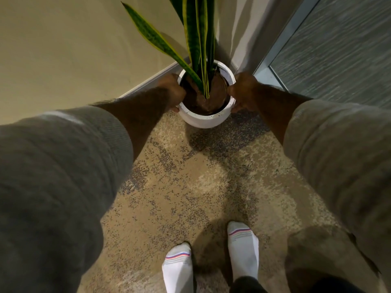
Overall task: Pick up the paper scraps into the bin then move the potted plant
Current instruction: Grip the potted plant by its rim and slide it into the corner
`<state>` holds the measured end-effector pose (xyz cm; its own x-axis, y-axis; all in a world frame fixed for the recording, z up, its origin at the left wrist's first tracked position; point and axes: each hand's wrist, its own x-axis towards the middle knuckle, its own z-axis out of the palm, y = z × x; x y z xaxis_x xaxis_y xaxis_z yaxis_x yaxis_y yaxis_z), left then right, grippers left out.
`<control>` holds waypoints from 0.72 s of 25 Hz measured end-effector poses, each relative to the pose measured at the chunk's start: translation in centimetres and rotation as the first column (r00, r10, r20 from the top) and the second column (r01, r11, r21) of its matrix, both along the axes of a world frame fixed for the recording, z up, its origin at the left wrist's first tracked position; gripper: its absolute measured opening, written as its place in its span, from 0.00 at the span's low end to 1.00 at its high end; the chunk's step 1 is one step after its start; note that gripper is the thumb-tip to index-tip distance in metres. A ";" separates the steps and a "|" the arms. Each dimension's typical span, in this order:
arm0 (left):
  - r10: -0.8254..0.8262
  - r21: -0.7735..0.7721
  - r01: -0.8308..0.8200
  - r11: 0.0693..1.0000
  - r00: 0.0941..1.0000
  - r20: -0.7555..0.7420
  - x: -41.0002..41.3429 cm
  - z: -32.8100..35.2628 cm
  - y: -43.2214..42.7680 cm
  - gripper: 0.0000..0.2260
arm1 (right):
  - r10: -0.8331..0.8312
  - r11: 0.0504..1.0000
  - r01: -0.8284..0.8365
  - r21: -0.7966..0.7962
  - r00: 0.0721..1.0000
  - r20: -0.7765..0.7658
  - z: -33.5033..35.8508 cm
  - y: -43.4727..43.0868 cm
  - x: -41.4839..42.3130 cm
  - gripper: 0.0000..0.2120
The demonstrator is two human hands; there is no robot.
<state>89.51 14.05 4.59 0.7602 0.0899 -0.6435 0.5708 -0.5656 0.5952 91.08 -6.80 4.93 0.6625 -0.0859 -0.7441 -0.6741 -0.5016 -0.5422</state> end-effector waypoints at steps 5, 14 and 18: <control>0.012 -0.020 -0.012 1.000 1.000 -0.019 0.3 -1.0 0.4 0.14 | 0.129 0.992 -0.129 -0.002 0.991 -0.042 -1.2 -0.6 0.7 0.20; 0.037 0.002 -0.037 0.999 0.999 -0.025 1.4 -1.4 0.5 0.20 | 0.183 0.980 -0.181 -0.082 0.983 0.023 -1.7 -0.4 1.8 0.18; 0.010 0.118 -0.012 0.993 1.000 0.015 0.8 -0.9 0.2 0.22 | 0.191 0.976 -0.183 -0.121 0.980 0.054 -1.3 -0.3 1.3 0.20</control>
